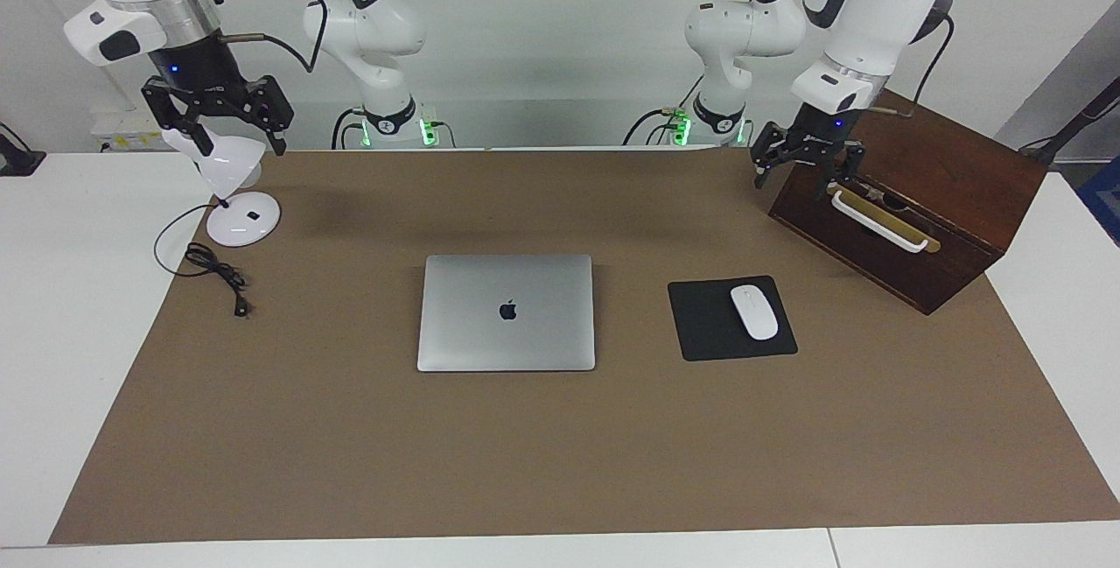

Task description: Close laptop with both arms

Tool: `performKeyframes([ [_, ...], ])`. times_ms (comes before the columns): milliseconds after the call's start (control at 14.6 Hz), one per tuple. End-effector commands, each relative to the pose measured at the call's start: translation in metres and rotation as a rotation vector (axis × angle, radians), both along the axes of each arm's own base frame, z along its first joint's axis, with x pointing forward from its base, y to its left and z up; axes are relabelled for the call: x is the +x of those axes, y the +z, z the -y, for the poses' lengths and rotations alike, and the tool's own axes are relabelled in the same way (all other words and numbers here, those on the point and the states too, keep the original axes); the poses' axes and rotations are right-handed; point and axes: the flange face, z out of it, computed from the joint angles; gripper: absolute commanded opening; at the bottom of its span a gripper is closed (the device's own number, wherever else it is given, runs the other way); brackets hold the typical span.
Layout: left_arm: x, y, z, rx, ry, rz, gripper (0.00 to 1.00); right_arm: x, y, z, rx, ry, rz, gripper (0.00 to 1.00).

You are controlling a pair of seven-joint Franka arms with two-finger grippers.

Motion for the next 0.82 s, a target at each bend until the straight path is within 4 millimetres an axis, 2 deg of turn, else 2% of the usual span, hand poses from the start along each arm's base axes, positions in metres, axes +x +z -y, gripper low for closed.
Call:
performKeyframes([
  [0, 0.006, 0.020, -0.020, 0.012, 0.034, 0.016, 1.00, -0.007, -0.001, 0.005, -0.031, 0.017, 0.007, 1.00],
  [206, 0.018, 0.039, -0.043, 0.012, 0.080, 0.022, 1.00, -0.005, -0.002, 0.005, -0.031, 0.024, 0.000, 1.00],
  [411, 0.043, 0.077, -0.061, 0.059, 0.088, -0.034, 1.00, -0.006, -0.002, 0.001, -0.031, 0.023, -0.002, 1.00],
  [617, 0.060, 0.109, -0.064, 0.095, 0.083, -0.049, 1.00, -0.006, -0.001, 0.006, -0.029, 0.015, -0.002, 1.00],
  [754, 0.063, 0.113, -0.065, 0.096, 0.082, -0.078, 1.00, -0.006, 0.000, 0.008, -0.031, 0.017, 0.003, 1.00],
])
